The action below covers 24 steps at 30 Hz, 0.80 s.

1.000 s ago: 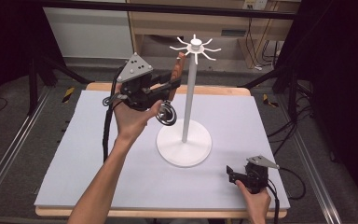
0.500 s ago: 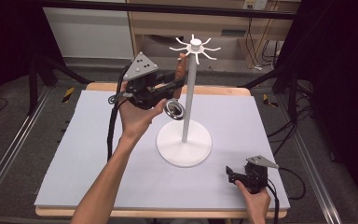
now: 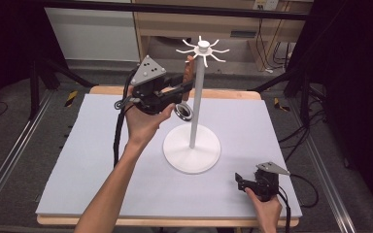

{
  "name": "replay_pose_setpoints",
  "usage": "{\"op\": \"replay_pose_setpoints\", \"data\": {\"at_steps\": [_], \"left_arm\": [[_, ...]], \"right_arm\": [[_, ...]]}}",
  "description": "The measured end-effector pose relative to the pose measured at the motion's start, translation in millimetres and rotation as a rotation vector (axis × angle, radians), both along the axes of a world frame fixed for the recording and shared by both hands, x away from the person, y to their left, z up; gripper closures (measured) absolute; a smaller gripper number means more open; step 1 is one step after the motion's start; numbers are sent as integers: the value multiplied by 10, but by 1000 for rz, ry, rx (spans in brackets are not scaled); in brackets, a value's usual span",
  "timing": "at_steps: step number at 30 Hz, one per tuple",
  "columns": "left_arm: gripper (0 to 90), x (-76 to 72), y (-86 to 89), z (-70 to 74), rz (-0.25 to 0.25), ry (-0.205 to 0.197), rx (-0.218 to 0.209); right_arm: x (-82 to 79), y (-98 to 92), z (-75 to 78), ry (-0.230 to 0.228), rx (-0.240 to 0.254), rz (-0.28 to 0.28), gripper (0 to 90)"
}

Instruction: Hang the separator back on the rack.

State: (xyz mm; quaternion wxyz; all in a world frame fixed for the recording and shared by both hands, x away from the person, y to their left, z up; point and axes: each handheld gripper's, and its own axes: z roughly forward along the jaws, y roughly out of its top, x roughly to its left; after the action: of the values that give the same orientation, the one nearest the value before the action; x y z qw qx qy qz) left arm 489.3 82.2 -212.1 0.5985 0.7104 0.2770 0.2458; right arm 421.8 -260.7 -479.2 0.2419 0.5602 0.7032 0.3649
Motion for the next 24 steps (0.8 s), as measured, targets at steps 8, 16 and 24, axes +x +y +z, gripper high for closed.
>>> {"op": "replay_pose_setpoints", "data": {"at_steps": [8, 16, 24], "left_arm": [[619, -10, 45, -54, 1, -3, 7], [564, -51, 124, -173, -2, -2, 23], [507, -158, 246, -308, -10, -9, 43]], "right_arm": [[1, -3, -1, 0, -2, 1, 88], [0, -2, -1, 2, -1, 1, 88], [0, -3, -2, 3, -2, -1, 88]]}}
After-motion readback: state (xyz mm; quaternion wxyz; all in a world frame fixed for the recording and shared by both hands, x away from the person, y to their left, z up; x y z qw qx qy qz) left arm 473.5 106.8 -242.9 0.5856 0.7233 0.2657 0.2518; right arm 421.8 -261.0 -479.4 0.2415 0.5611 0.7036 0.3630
